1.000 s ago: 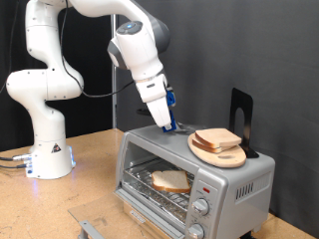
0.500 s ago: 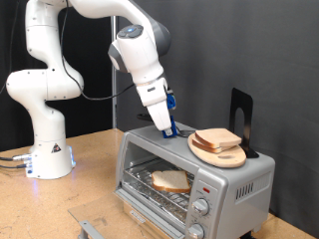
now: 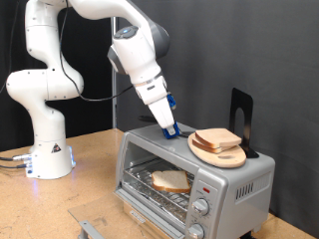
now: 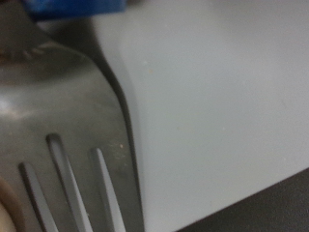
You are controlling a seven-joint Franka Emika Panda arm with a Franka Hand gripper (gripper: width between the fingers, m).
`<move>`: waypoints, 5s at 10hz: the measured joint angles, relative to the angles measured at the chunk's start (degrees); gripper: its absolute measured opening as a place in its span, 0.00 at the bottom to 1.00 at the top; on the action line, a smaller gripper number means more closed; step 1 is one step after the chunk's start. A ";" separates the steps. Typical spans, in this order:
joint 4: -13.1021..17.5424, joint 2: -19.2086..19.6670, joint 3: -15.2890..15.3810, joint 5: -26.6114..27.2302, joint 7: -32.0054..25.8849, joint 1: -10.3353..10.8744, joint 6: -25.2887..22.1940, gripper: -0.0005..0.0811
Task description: Make a piece of toast with the oven
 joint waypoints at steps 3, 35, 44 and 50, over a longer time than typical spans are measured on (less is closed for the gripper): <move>-1.15 -1.33 0.00 2.41 -2.96 0.50 1.45 1.00; 2.53 -9.26 -2.13 -0.47 5.13 -0.10 -14.19 1.00; 4.13 -10.88 -19.39 5.51 -2.27 -2.69 -34.18 1.00; 5.52 -10.66 -25.48 1.04 -5.82 -5.90 -43.33 1.00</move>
